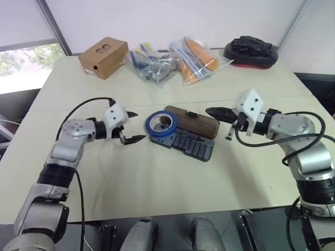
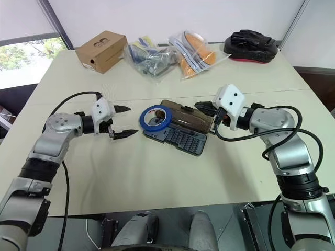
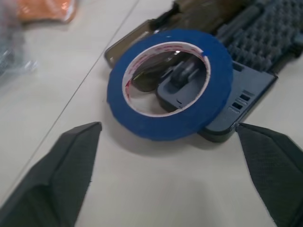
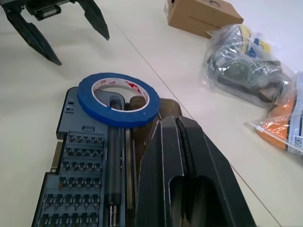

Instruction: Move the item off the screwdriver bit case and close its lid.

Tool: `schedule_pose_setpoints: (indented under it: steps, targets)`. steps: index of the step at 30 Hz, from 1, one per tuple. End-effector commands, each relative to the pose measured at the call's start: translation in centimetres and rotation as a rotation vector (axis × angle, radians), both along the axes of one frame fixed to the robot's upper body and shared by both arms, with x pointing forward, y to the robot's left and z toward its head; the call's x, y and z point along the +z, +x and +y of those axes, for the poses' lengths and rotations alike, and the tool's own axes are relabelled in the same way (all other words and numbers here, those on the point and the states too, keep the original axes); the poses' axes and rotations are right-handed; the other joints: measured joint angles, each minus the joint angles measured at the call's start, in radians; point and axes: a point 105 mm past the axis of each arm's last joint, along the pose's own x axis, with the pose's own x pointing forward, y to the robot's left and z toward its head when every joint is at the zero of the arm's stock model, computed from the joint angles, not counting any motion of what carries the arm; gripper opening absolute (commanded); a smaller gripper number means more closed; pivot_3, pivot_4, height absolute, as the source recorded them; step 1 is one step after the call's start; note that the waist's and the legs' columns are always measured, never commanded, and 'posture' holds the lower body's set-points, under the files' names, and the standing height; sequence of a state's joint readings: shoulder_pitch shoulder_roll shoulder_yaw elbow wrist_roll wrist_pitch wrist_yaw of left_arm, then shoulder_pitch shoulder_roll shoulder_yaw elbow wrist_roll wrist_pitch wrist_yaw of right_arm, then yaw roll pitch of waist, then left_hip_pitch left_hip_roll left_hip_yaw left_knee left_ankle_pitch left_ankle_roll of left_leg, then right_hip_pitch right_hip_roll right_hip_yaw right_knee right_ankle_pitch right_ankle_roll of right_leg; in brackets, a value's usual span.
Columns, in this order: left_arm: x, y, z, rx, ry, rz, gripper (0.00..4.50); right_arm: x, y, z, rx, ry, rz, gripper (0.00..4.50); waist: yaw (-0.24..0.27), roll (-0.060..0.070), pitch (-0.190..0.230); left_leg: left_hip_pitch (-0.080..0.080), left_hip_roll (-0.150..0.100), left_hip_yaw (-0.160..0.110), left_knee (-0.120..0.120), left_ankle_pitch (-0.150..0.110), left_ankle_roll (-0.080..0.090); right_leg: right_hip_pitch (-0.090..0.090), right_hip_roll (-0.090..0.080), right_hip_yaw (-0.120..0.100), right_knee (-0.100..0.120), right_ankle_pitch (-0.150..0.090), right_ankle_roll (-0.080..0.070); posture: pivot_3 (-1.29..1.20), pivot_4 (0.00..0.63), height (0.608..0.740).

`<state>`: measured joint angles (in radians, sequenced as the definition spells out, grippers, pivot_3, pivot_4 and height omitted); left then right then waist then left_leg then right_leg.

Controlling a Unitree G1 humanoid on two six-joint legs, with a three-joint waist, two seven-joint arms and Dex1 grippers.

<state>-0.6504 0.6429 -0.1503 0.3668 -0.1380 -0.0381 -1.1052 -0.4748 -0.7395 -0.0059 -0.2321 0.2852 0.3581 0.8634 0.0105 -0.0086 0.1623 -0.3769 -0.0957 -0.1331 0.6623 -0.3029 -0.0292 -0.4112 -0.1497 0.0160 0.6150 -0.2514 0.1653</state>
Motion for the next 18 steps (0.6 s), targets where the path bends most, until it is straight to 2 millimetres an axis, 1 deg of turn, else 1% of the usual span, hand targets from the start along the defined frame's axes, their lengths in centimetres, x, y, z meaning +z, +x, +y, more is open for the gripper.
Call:
schedule_pose_setpoints:
  steps: [1, 6, 13, 18]
  targets:
    - [0.4, 0.3, -0.2, -0.075, 0.085, -0.071, 4.45, 1.2, -0.4, 0.3, 0.007, 0.005, -0.063, 0.0, -0.001, 0.0, 0.0, 0.0, 0.0, 0.0, 0.0, 0.0, 0.0, 0.0, 0.0, 0.0, 0.0, 0.0, 0.0, 0.0, 0.15, 0.74]
    - [-0.9, 1.7, -0.2, -0.1, 0.241, -0.172, 4.45, 1.3, -0.4, 0.3, -0.008, 0.016, -0.075, 0.0, -0.001, 0.0, 0.0, 0.0, 0.0, 0.0, 0.0, 0.0, 0.0, 0.0, 0.0, 0.0, 0.0, 0.0, 0.0, 0.0, 0.15, 0.74]
    - [-1.6, 3.0, -1.0, -0.103, 0.287, -0.245, 4.45, 1.3, -0.5, 0.2, -0.027, 0.02, -0.086, 0.0, -0.001, -0.001, 0.0, -0.001, -0.001, 0.0, 0.001, 0.0, 0.0, -0.001, 0.0, 0.0, 0.0, 0.0, 0.0, 0.0, 0.15, 0.74]
    - [-1.8, 3.4, -2.4, -0.111, 0.261, -0.287, 4.45, 1.4, -0.6, 0.1, -0.037, 0.025, -0.094, 0.0, -0.001, -0.001, 0.0, -0.001, -0.001, 0.0, 0.001, 0.0, 0.0, -0.001, 0.0, -0.001, 0.001, 0.0, 0.0, 0.0, 0.15, 0.74]
